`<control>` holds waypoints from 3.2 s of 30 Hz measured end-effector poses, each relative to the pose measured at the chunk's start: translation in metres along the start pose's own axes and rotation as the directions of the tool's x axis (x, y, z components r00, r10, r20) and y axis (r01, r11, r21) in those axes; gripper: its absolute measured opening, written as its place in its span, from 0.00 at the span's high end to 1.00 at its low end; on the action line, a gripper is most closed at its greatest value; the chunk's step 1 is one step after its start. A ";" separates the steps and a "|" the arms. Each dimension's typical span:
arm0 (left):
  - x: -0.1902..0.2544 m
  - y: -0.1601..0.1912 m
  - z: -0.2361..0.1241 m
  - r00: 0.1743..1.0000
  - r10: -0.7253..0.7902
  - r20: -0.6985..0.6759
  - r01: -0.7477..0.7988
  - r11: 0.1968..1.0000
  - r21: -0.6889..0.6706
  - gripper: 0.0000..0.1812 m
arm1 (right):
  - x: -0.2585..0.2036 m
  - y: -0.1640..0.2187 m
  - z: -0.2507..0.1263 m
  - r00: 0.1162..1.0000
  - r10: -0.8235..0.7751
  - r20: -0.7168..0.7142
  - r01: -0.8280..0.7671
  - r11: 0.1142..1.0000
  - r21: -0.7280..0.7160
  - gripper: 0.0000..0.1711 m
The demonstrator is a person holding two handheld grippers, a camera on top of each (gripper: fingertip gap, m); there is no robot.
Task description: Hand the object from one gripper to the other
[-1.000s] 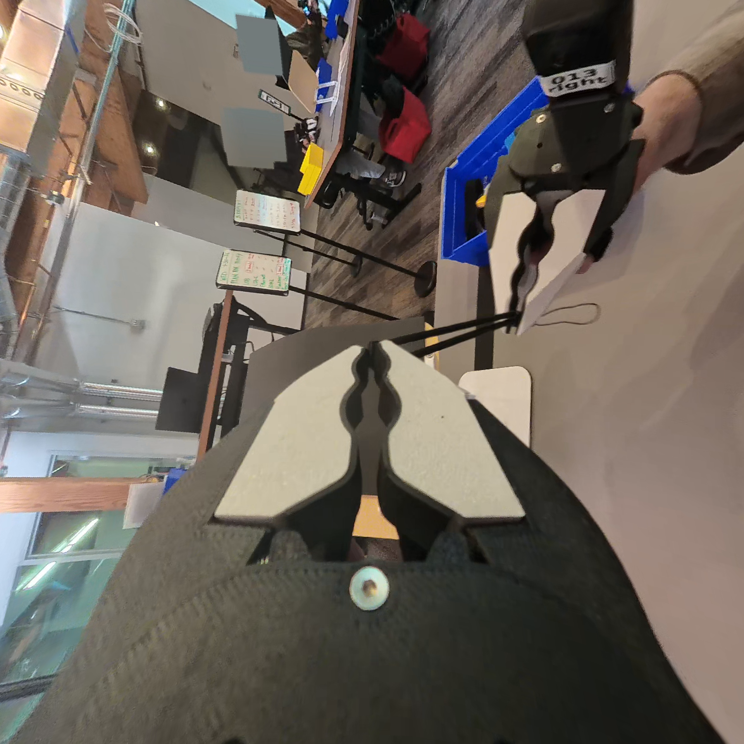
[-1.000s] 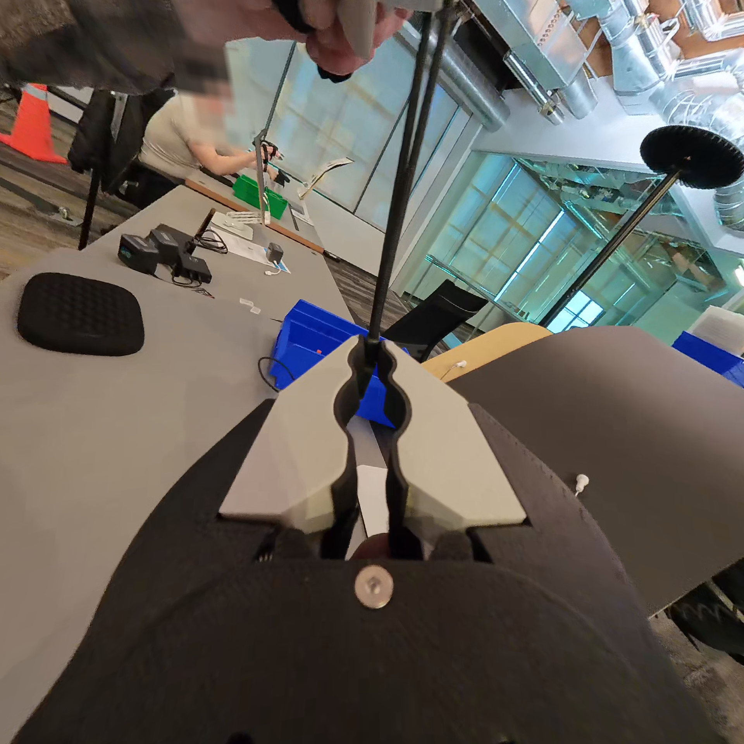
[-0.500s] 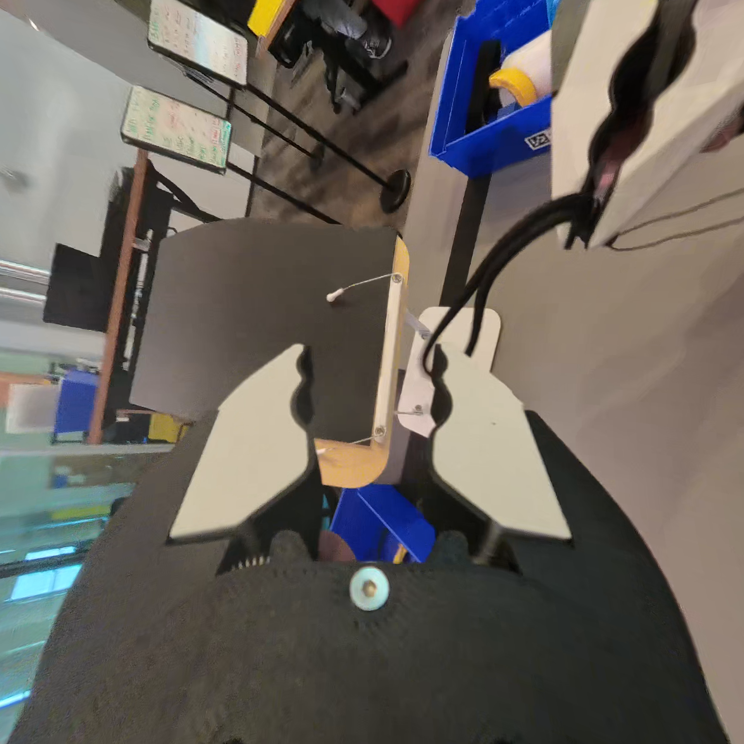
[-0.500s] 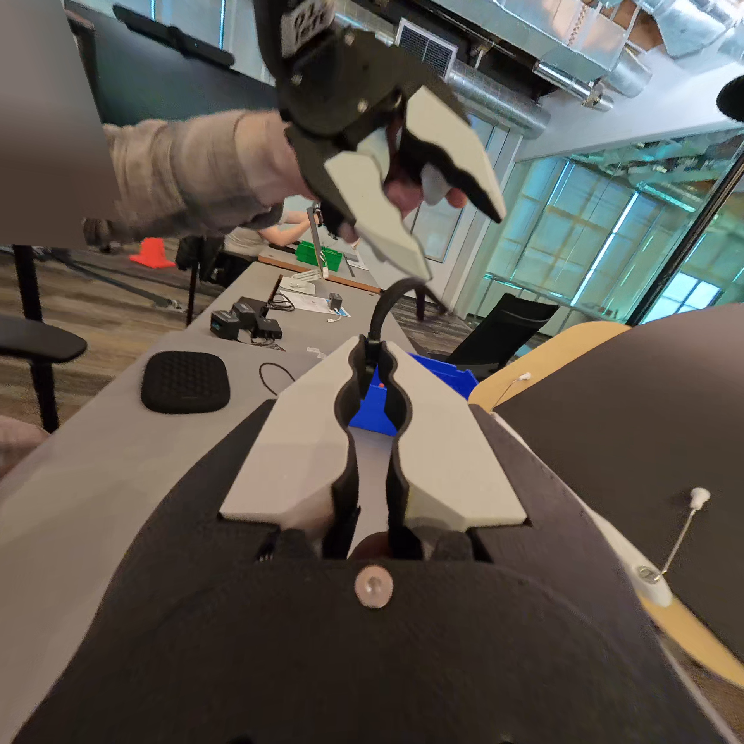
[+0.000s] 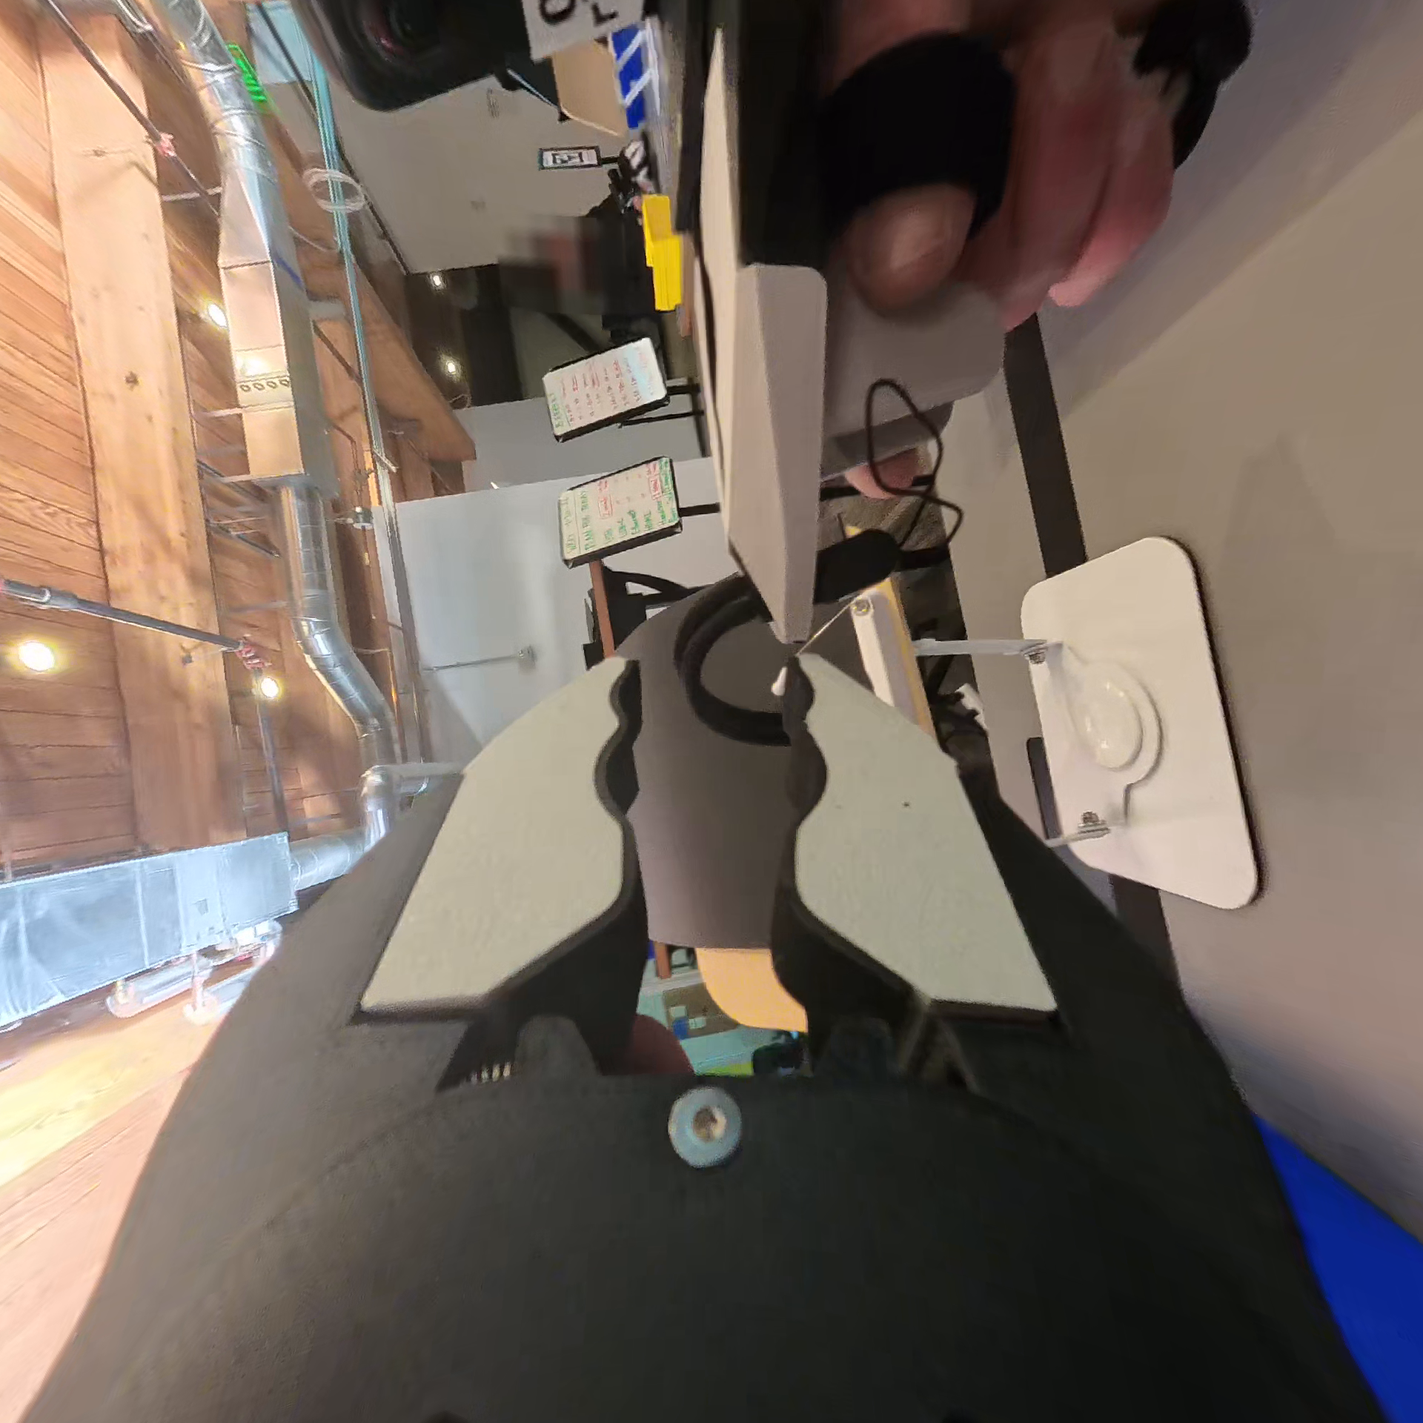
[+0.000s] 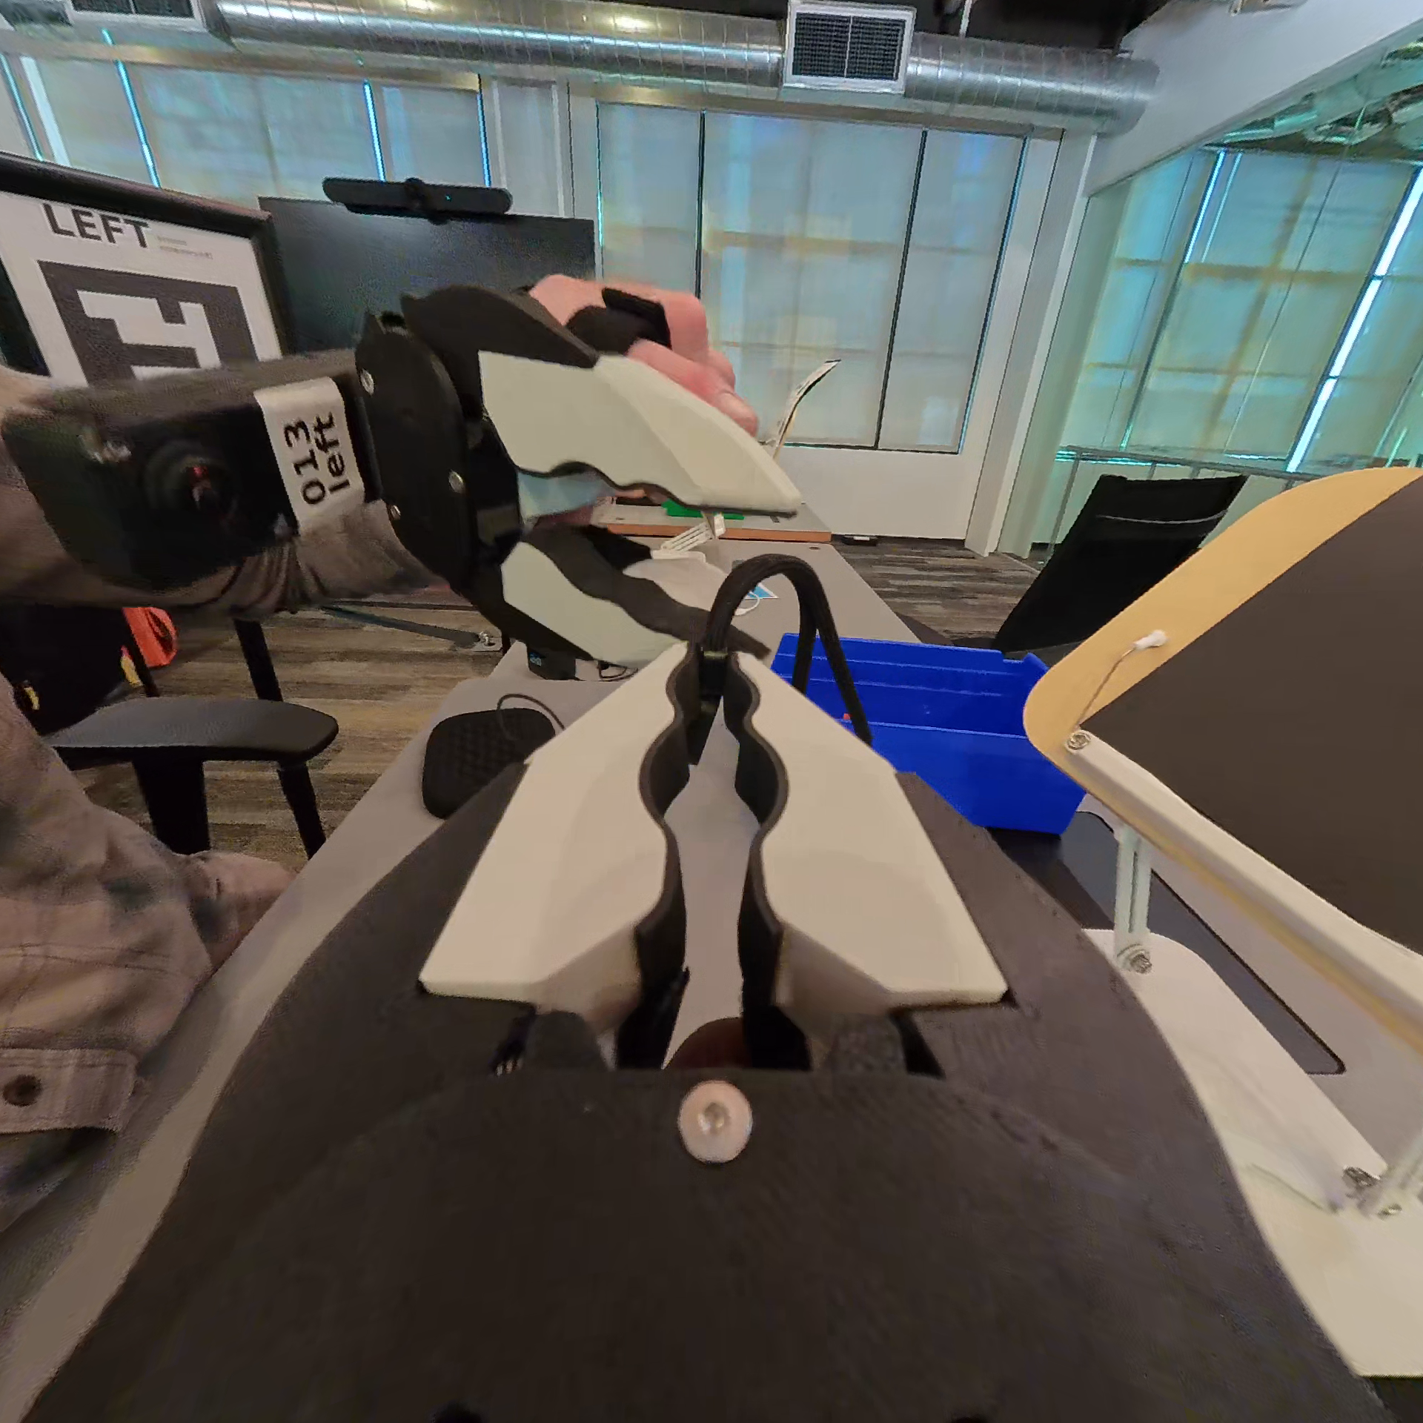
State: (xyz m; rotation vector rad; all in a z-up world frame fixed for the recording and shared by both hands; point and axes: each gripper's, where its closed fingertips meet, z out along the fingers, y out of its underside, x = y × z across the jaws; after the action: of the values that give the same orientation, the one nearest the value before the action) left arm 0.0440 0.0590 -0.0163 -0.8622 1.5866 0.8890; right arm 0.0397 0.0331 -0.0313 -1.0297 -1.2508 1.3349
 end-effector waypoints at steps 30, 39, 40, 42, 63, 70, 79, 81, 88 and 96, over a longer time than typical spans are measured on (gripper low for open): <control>0.042 -0.004 0.004 0.296 -0.756 -0.584 0.879 0.455 -0.145 0.99 | -0.020 -0.014 -0.004 0.071 -0.990 -0.125 0.898 0.118 -0.425 0.80; 0.064 -0.003 0.012 0.260 -0.766 -0.588 0.844 0.476 -0.247 0.99 | 0.006 0.014 0.000 -0.094 -0.994 0.053 0.776 -0.106 -0.621 0.95; 0.064 -0.001 0.013 0.268 -0.767 -0.583 0.839 0.483 -0.250 0.99 | 0.009 0.016 0.000 -0.103 -0.993 0.064 0.764 -0.120 -0.634 0.98; 0.067 0.002 0.013 0.280 -0.767 -0.578 0.826 0.499 -0.262 0.99 | 0.013 0.020 0.000 -0.074 -0.995 0.073 0.752 -0.104 -0.651 0.98; 0.028 -0.003 -0.014 0.977 -0.029 0.213 0.028 1.000 0.011 0.72 | 0.021 0.014 -0.017 0.982 -0.145 -0.124 0.110 0.962 -0.251 0.98; 0.042 0.044 -0.023 0.929 0.162 0.332 -0.146 0.987 -0.073 0.66 | 0.024 0.012 -0.021 0.991 0.129 -0.030 -0.132 0.981 -0.141 0.98; 0.074 0.013 -0.015 0.908 0.217 0.359 -0.250 0.967 0.048 0.58 | 0.020 0.019 -0.013 0.973 0.232 0.008 -0.229 0.964 -0.134 0.98; 0.074 -0.005 -0.015 0.906 0.205 0.370 -0.252 0.964 0.085 0.61 | 0.022 0.025 -0.012 0.970 0.245 0.004 -0.241 0.959 -0.148 0.98; 0.081 -0.032 -0.015 0.910 0.224 0.349 -0.280 0.953 0.119 0.98 | 0.022 0.033 -0.008 0.964 0.265 0.004 -0.261 0.951 -0.167 0.98; 0.066 -0.020 -0.021 0.960 0.021 0.280 -0.054 0.992 0.113 0.99 | 0.034 0.040 -0.006 0.968 0.245 -0.055 -0.251 0.956 -0.151 0.96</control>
State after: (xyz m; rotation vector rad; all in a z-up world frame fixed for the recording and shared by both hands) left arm 0.0415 0.0262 -0.0798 -0.5951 1.3983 0.8901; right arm 0.0359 0.0683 -0.0702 -1.3530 -1.2452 1.4160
